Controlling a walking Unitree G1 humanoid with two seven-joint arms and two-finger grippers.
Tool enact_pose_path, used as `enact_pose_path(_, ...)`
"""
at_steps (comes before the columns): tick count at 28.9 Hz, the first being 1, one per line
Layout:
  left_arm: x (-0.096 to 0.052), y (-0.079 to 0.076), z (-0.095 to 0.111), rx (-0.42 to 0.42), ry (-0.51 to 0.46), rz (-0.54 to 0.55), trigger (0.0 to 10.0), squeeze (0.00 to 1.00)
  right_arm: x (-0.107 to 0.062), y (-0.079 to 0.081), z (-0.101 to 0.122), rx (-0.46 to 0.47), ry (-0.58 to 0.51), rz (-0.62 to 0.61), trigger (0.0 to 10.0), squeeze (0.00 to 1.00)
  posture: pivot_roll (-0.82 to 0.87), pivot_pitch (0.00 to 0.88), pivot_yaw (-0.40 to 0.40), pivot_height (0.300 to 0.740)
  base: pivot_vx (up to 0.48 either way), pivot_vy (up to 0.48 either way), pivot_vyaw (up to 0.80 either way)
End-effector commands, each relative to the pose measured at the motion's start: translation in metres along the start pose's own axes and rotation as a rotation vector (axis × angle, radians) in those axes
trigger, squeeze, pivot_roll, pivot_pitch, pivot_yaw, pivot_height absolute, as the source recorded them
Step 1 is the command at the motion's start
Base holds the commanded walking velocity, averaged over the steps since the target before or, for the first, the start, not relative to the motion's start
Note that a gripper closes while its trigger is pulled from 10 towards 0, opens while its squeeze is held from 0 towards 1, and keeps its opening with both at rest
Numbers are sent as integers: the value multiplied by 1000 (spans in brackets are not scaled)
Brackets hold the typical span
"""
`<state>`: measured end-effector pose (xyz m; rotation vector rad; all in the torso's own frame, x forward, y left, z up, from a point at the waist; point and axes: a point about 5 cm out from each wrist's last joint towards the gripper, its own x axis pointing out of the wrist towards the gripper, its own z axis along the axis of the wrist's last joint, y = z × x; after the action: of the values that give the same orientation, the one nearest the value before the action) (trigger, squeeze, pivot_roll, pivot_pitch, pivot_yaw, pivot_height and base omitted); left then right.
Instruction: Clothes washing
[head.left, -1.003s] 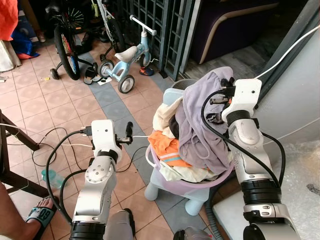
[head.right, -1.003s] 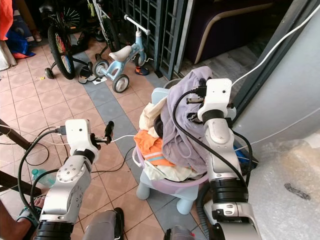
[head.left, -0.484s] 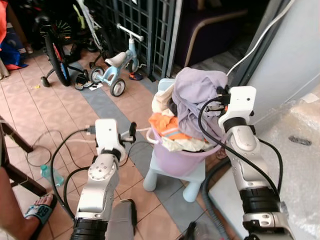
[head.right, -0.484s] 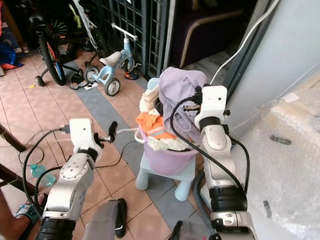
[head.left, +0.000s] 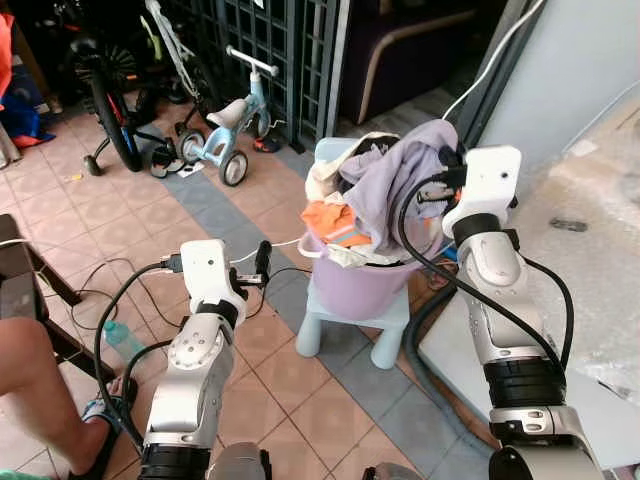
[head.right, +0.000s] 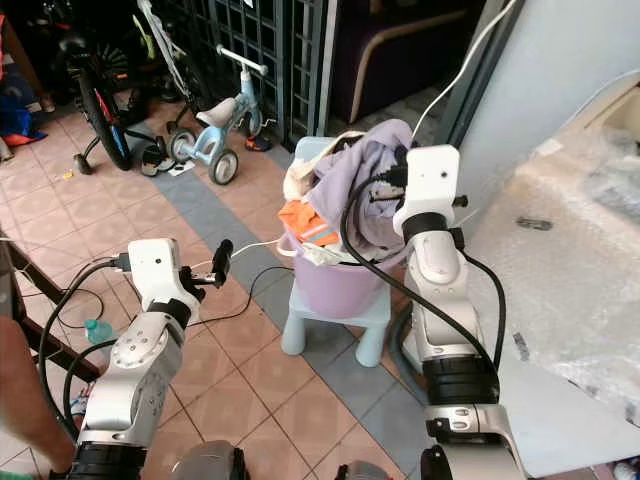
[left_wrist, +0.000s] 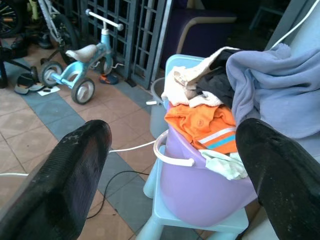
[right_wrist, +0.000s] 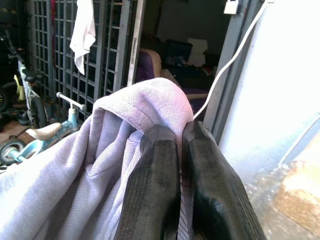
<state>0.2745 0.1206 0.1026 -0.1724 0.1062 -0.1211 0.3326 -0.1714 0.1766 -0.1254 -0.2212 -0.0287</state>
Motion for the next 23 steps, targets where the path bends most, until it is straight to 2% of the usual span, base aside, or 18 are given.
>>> enact_pose_path(1,0,-4,-3,-18,5,-24,10000,0,-1,7,5,13,-20,14,10000,0,20,58,-22,740,472,0,-625)
enact_pose_path(7,1,-1,-1,0,-2,2,10000,0,-3,14,3,8,-15,30,10000,0,29,55,-26,740,349,0,-706)
enact_pose_path(10,0,2,-1,9,-1,23,10000,0,0,15,4,8,-20,35,10000,0,33,55,-31,740,0,0,-571)
enact_pose_path(16,1,1,0,-3,-8,28,10000,0,6,11,8,-2,-35,24,10000,0,28,57,-28,740,0,0,0)
enact_pose_path(23,2,-3,2,3,-6,-25,10000,0,2,5,8,10,-33,-19,10000,0,12,73,-3,740,0,0,-761)
